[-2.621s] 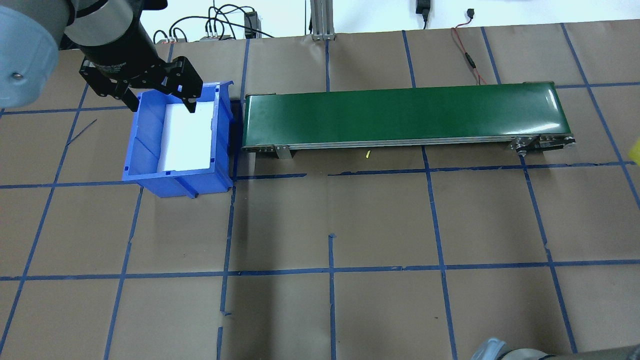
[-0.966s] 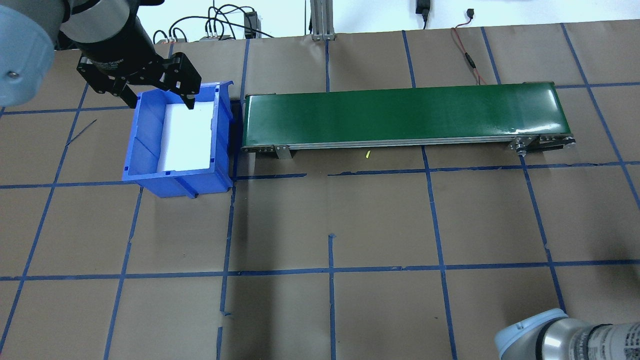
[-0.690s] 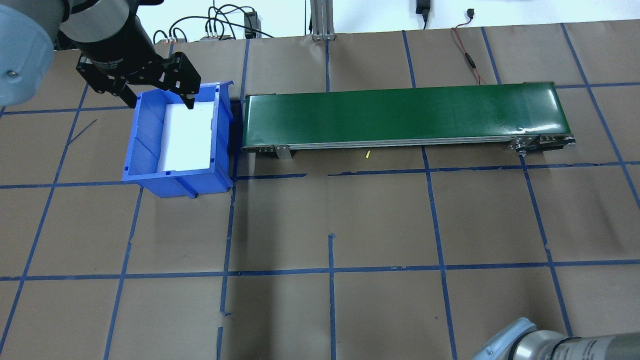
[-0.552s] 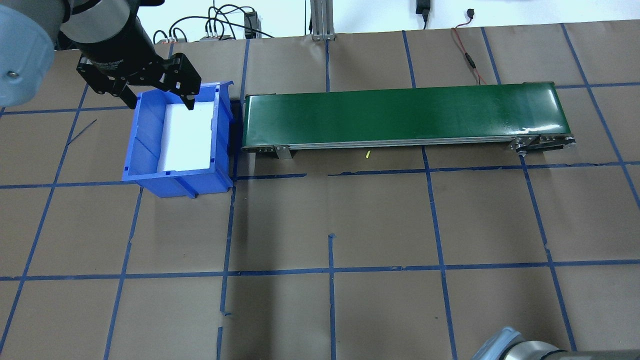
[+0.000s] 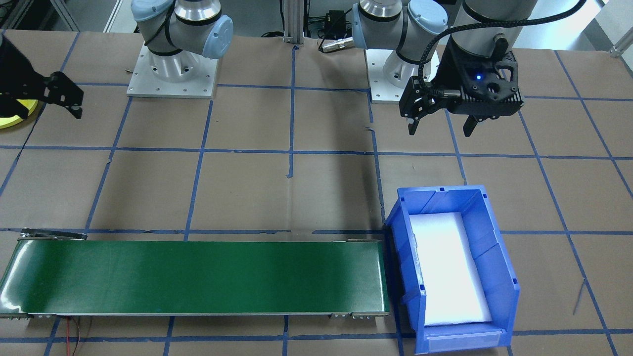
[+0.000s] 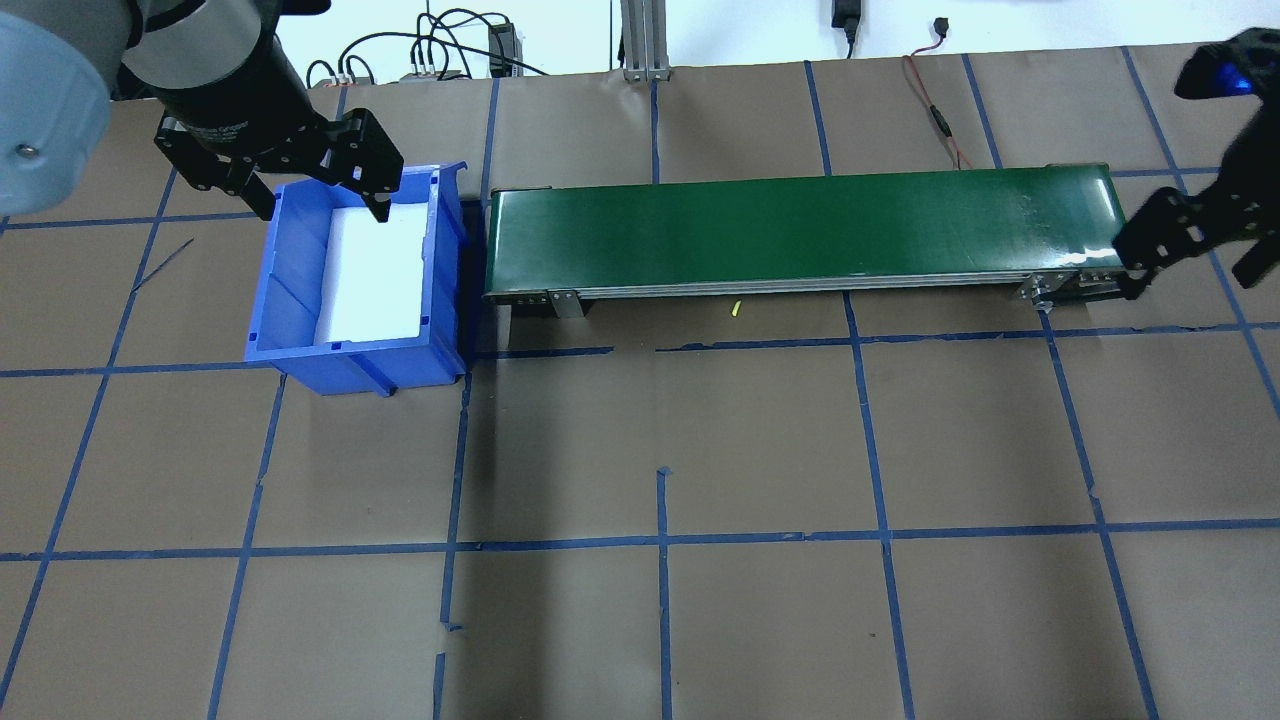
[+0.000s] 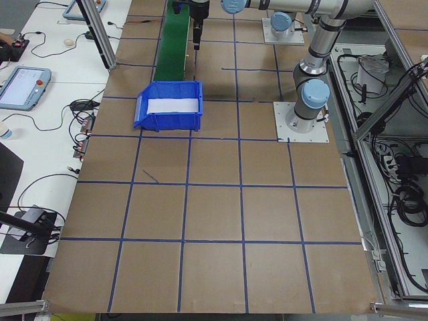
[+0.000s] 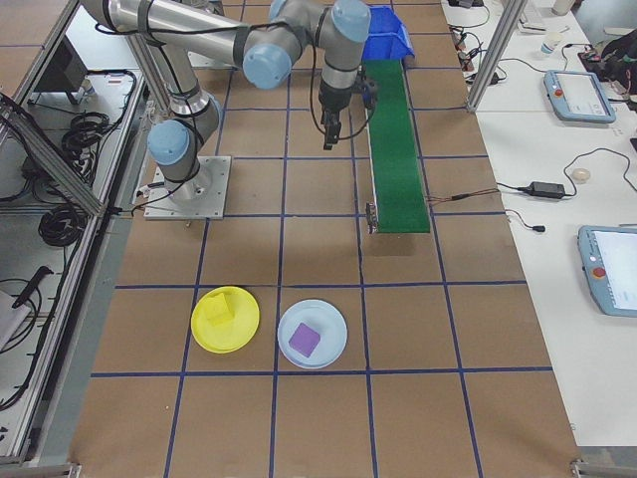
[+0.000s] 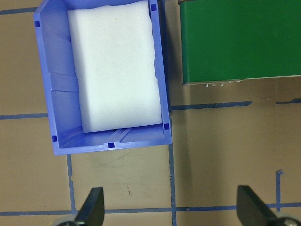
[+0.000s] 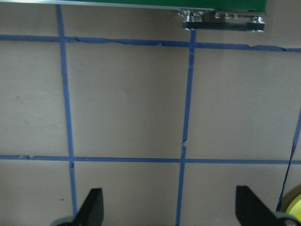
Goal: Move block left to right into plate
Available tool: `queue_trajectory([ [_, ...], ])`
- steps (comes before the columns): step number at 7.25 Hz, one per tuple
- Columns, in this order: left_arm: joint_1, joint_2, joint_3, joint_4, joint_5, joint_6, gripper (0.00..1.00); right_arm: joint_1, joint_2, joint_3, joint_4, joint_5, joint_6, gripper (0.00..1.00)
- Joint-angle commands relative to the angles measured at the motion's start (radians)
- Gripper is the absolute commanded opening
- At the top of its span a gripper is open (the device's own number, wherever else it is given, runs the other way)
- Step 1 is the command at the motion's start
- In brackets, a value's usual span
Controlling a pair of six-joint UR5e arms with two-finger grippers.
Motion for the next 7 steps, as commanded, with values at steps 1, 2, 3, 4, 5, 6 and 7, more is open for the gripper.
queue_trajectory([
  [1,-0.002,0.002,0.001,-0.003,0.003,0.000,1.00,0.316,0.029,-0.089,0.056,0.024,0.401,1.00],
  [2,-0.001,0.002,-0.001,-0.001,-0.003,0.000,1.00,0.357,0.047,-0.088,0.002,0.088,0.460,1.00],
  [3,-0.001,0.002,-0.002,-0.001,-0.005,0.000,1.00,0.362,0.050,-0.088,-0.009,0.097,0.462,1.00],
  [4,-0.001,0.002,-0.001,-0.001,-0.002,0.000,1.00,0.362,0.052,-0.083,-0.010,0.095,0.462,1.00],
  [5,-0.001,0.004,0.001,-0.001,0.000,0.000,1.00,0.362,0.052,-0.079,-0.010,0.092,0.462,1.00],
  [6,-0.001,0.002,-0.004,0.000,0.000,0.000,1.00,0.361,0.052,-0.075,-0.009,0.091,0.461,1.00],
  [7,-0.001,0.002,-0.001,-0.001,0.001,0.000,1.00,0.361,0.052,-0.075,-0.007,0.089,0.461,1.00],
])
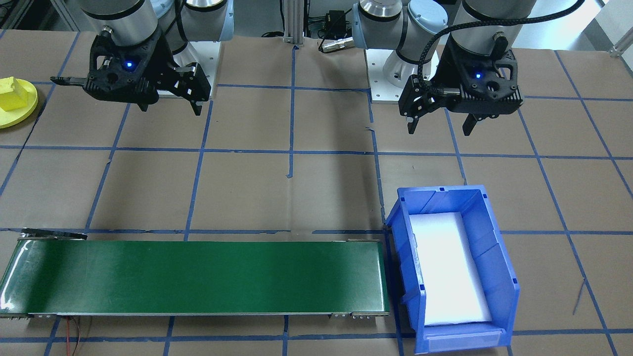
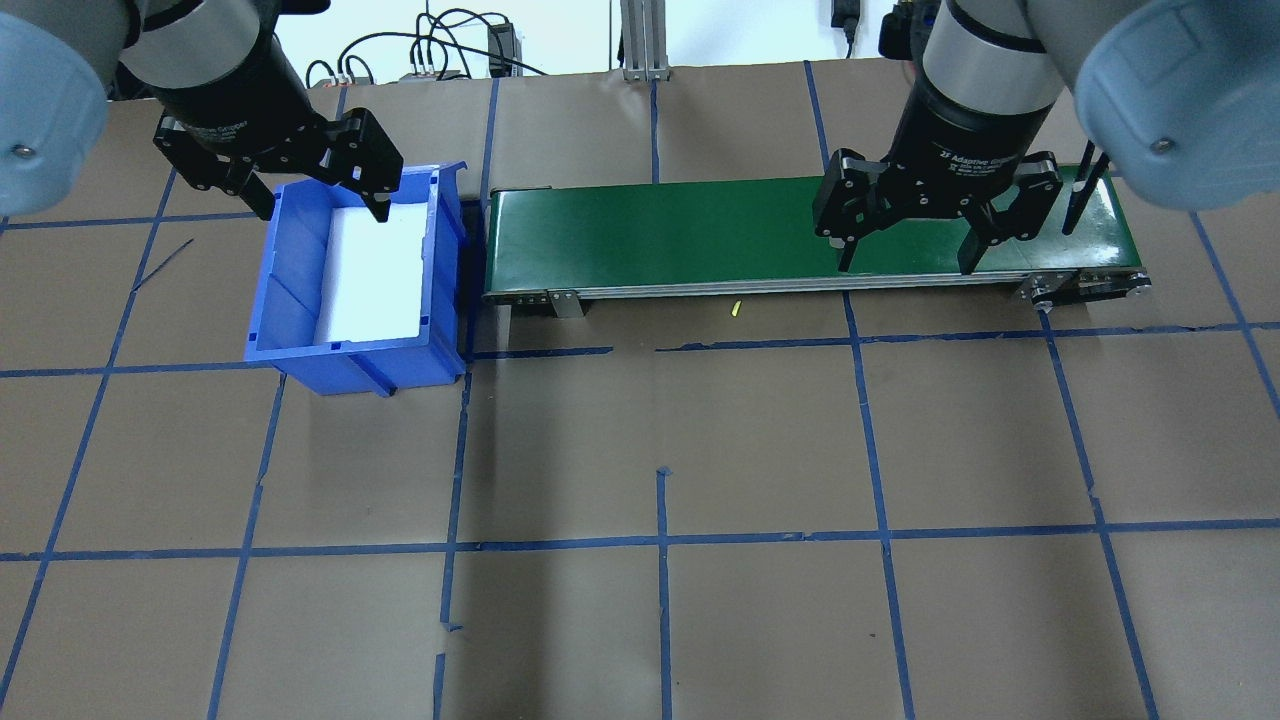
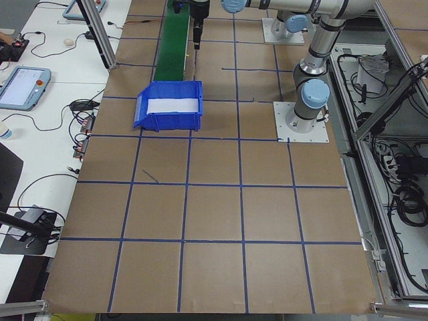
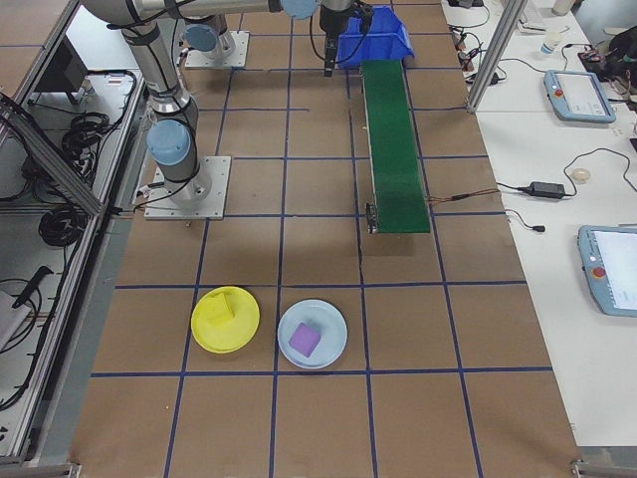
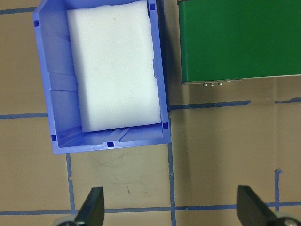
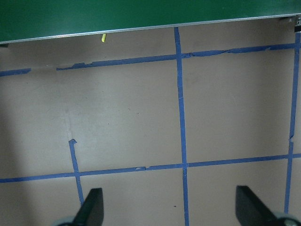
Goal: Move block left to right into plate
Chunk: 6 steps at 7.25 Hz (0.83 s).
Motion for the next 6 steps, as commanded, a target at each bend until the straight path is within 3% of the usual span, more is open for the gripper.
queue_trajectory([
  [1,0.003,0.001,0.006,-0.002,0.003,0.000,1.00,0.000,0.000,0.002,0.001,-0.015,-0.001,1.00],
  [6,0.000,-0.008,-0.011,0.013,-0.003,0.000,1.00,-0.001,0.000,0.003,0.003,-0.017,-0.001,1.00],
])
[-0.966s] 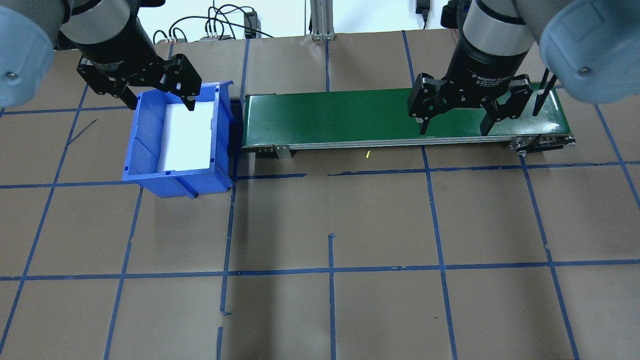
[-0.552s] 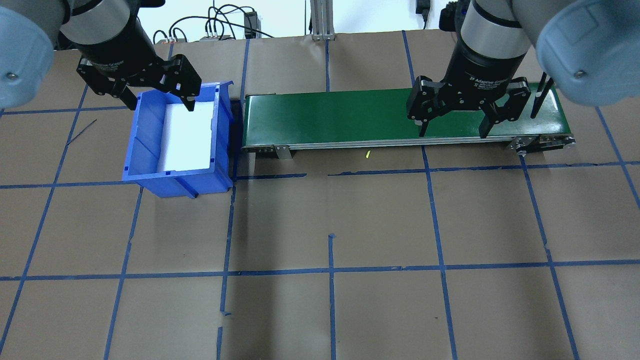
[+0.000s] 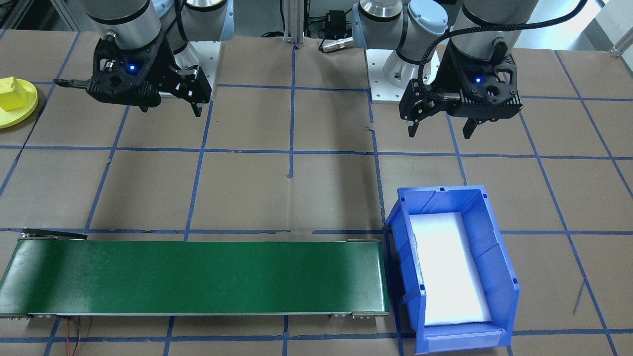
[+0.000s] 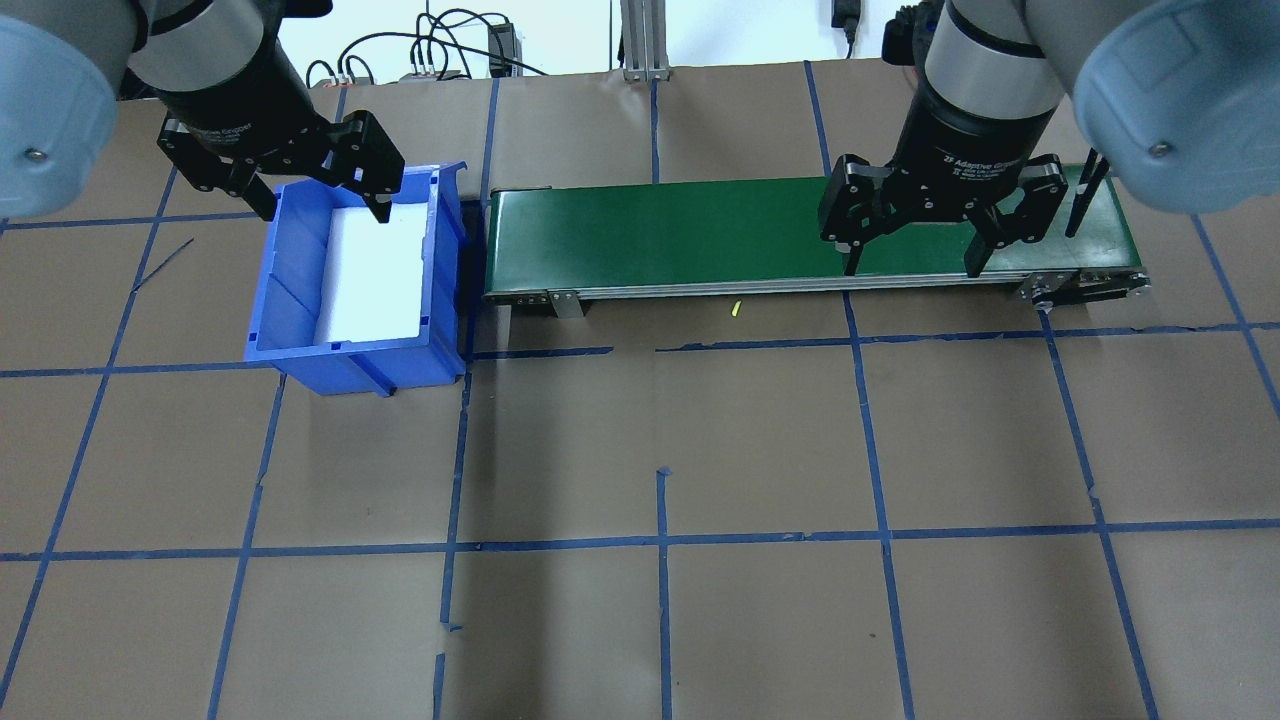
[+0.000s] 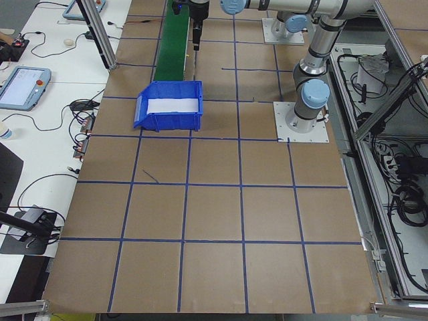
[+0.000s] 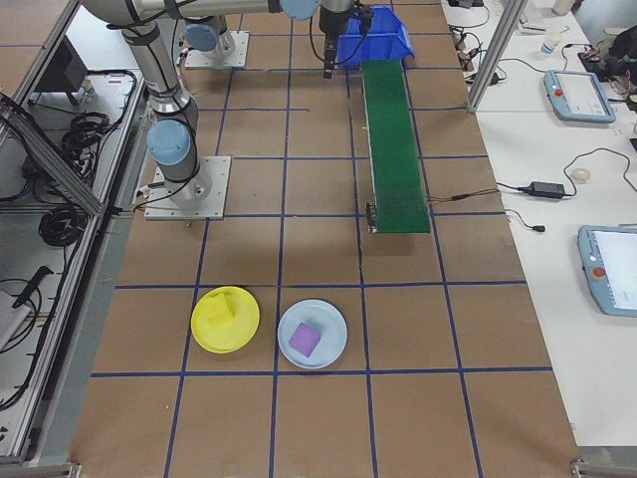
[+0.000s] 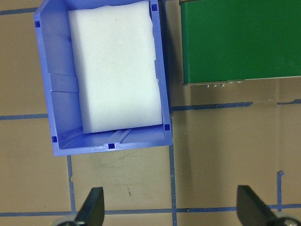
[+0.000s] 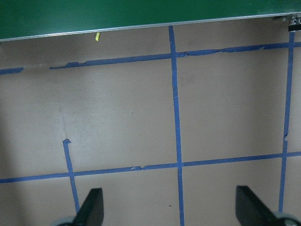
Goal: Move block left to right into plate
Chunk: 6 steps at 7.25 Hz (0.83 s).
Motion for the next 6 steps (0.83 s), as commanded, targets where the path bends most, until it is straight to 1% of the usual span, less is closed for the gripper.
queue_trajectory([
  [1,0.000,-0.002,-0.003,-0.001,0.000,0.000,1.00,-0.005,0.001,0.000,0.000,0.000,-0.011,1.00],
  [5,0.000,-0.011,0.006,0.002,0.003,-0.006,1.00,-0.009,0.003,-0.001,0.000,-0.002,-0.012,1.00],
  [6,0.000,-0.011,0.010,0.001,0.003,-0.005,1.00,-0.014,0.004,-0.001,-0.001,-0.013,-0.015,1.00],
])
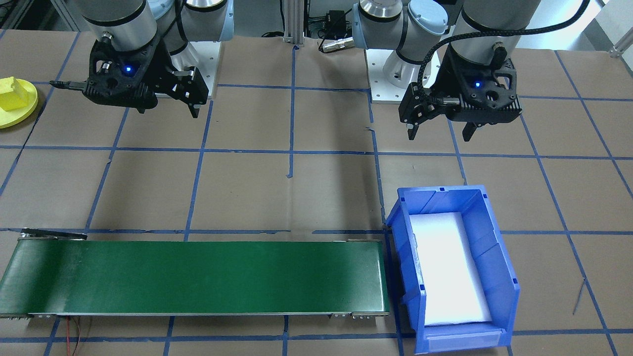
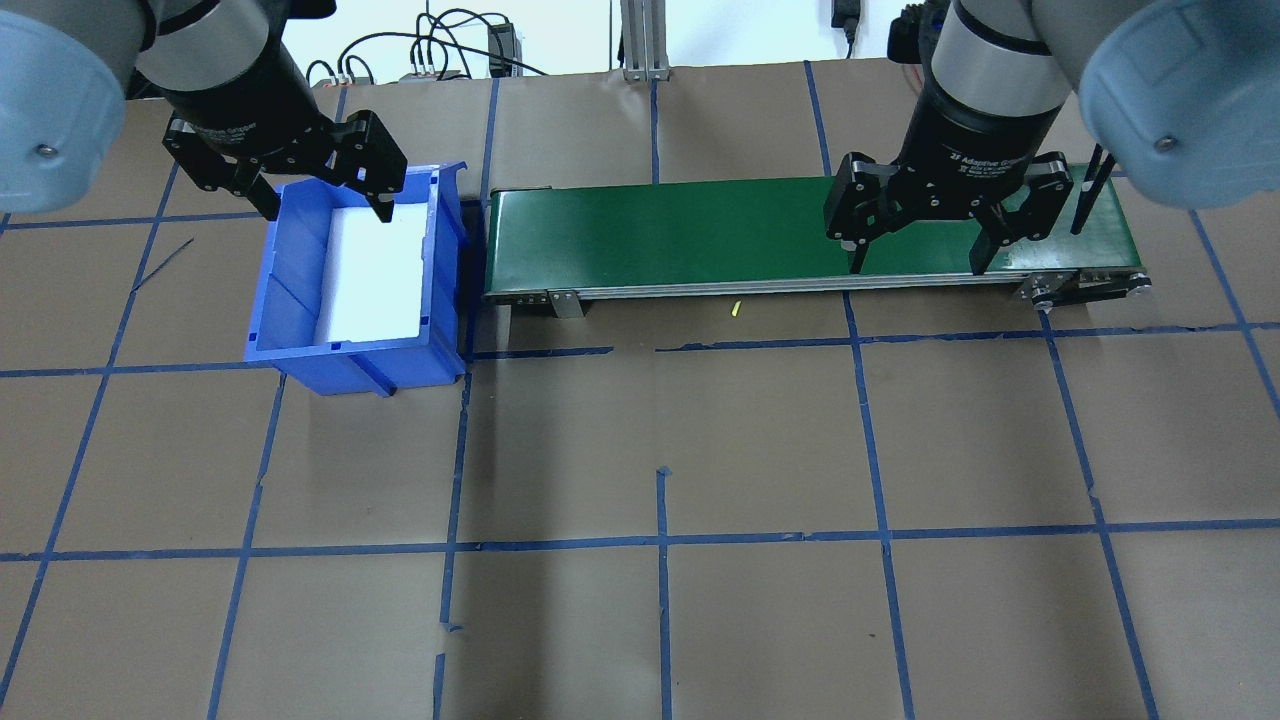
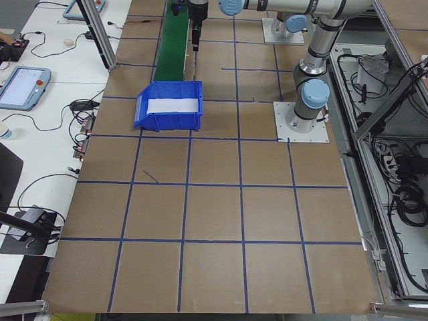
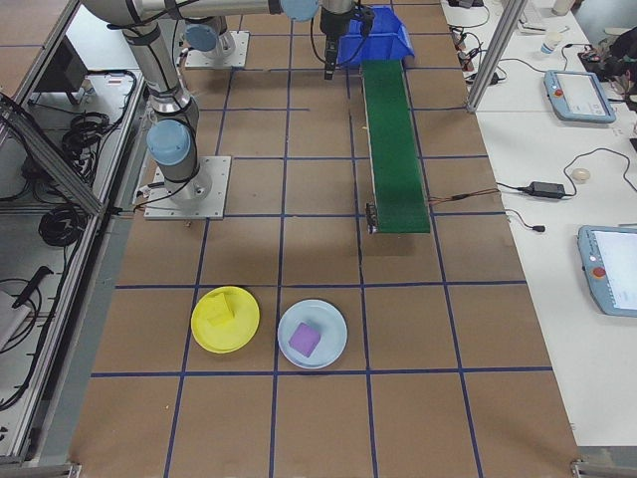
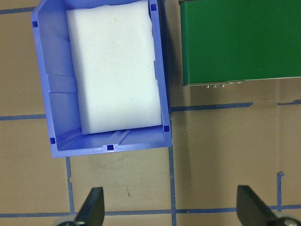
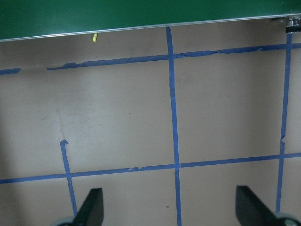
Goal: Move block left to right into plate
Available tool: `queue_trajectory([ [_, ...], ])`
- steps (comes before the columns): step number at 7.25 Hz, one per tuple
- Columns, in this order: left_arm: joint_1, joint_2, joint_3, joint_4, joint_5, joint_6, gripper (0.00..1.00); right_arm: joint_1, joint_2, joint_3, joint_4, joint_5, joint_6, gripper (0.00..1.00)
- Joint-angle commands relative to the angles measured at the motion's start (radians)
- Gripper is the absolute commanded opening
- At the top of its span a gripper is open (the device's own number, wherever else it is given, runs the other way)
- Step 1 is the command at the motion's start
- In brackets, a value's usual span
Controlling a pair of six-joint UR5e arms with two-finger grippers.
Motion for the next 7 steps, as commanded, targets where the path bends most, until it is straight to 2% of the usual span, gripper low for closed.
queue_trajectory([
  [1,0.000,-0.001,0.007,-0.001,-0.005,-0.002,1.00,-0.006,0.002,0.000,-0.004,-0.047,-0.052,1.00],
  [7,0.002,0.003,0.009,0.002,-0.013,-0.004,1.00,-0.008,0.000,0.000,-0.004,-0.050,-0.078,1.00],
])
